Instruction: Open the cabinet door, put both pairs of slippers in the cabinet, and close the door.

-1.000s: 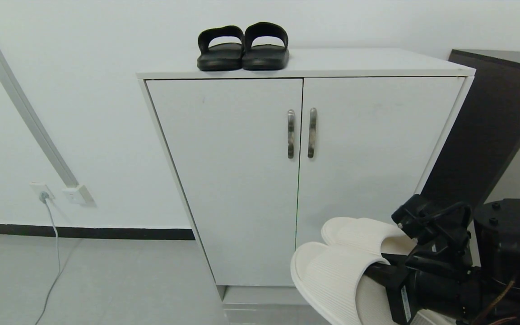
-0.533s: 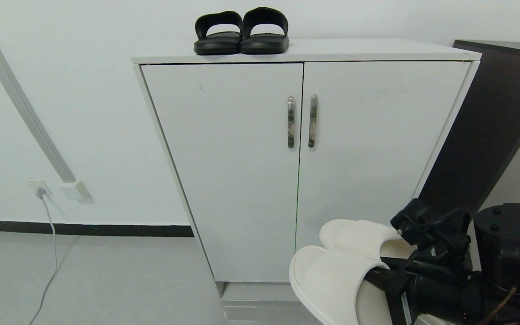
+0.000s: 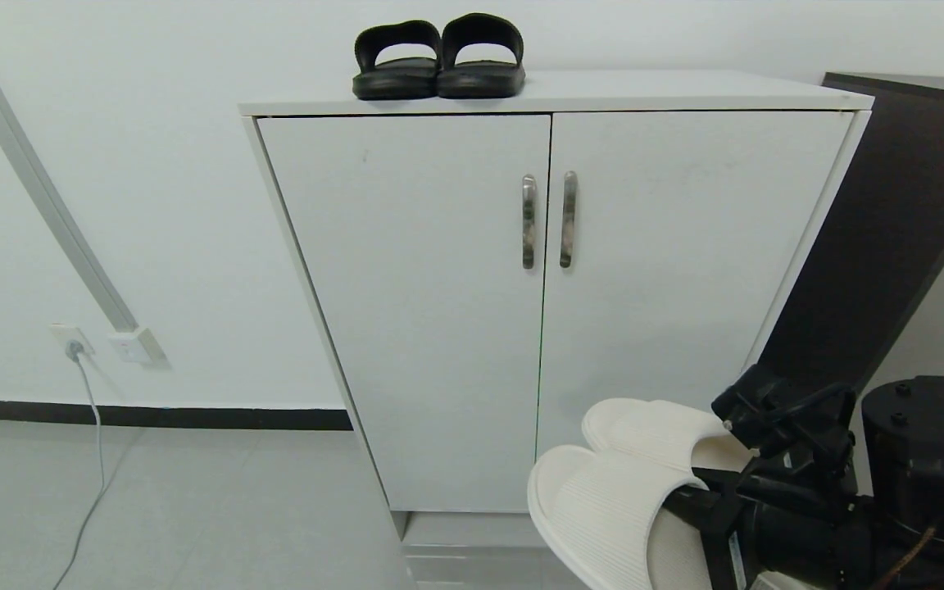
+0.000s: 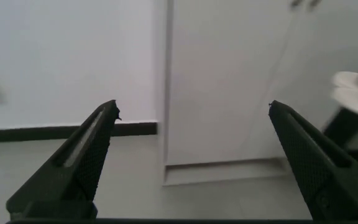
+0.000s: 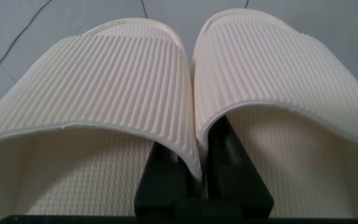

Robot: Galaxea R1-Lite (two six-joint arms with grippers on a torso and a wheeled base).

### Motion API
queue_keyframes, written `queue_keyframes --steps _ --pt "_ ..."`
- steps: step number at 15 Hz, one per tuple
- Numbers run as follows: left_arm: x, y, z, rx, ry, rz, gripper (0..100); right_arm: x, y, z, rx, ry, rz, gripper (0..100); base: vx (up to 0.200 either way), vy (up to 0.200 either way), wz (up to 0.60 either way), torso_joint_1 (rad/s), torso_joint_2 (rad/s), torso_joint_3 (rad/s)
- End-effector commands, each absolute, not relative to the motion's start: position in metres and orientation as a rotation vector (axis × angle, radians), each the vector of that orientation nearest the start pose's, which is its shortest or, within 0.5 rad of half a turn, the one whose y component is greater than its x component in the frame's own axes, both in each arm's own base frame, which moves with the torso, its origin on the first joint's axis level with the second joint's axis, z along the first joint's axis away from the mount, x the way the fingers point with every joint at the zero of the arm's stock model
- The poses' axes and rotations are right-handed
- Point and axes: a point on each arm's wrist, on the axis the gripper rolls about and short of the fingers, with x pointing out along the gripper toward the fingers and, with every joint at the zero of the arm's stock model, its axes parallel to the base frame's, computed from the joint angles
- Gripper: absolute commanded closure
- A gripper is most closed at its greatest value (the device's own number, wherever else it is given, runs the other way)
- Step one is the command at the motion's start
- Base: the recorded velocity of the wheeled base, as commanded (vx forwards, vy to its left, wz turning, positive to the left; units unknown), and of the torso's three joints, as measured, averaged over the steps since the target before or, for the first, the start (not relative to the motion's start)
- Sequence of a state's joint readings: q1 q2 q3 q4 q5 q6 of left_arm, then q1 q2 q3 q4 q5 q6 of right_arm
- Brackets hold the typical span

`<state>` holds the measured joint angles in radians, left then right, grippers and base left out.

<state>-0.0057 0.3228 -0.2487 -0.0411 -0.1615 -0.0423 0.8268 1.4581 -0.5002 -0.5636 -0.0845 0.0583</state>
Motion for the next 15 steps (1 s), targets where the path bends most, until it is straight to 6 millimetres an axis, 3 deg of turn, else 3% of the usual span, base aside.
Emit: queue_keyframes --steps 1,6,10,13,15 --pt "0.034 -0.007 0.172 -0.062 0.151 -0.302 0 0.152 0.164 0.157 -0.125 0.387 0.725 100 0.0 0.0 0.0 0.0 0.0 0.0" --pt "0.102 -0.021 0.194 -0.067 0.236 -0.573 0 0.154 0.169 0.156 -0.106 0.361 0.804 100 0.0 0.0 0.0 0.0 0.0 0.0" --pt "0.148 -0.056 0.233 -0.045 0.16 -0.769 0 0.152 0.167 0.15 -0.139 0.346 0.814 100 0.0 0.0 0.0 0.0 0.0 0.0" --pt "0.16 -0.083 0.255 -0.115 0.158 -0.905 0 0.152 0.167 0.148 -0.142 0.356 0.814 100 0.0 0.0 0.0 0.0 0.0 0.0" --pt "0.179 -0.109 0.264 -0.137 0.182 -1.012 0 0.153 0.166 0.145 -0.144 0.364 0.809 100 0.0 0.0 0.0 0.0 0.0 0.0"
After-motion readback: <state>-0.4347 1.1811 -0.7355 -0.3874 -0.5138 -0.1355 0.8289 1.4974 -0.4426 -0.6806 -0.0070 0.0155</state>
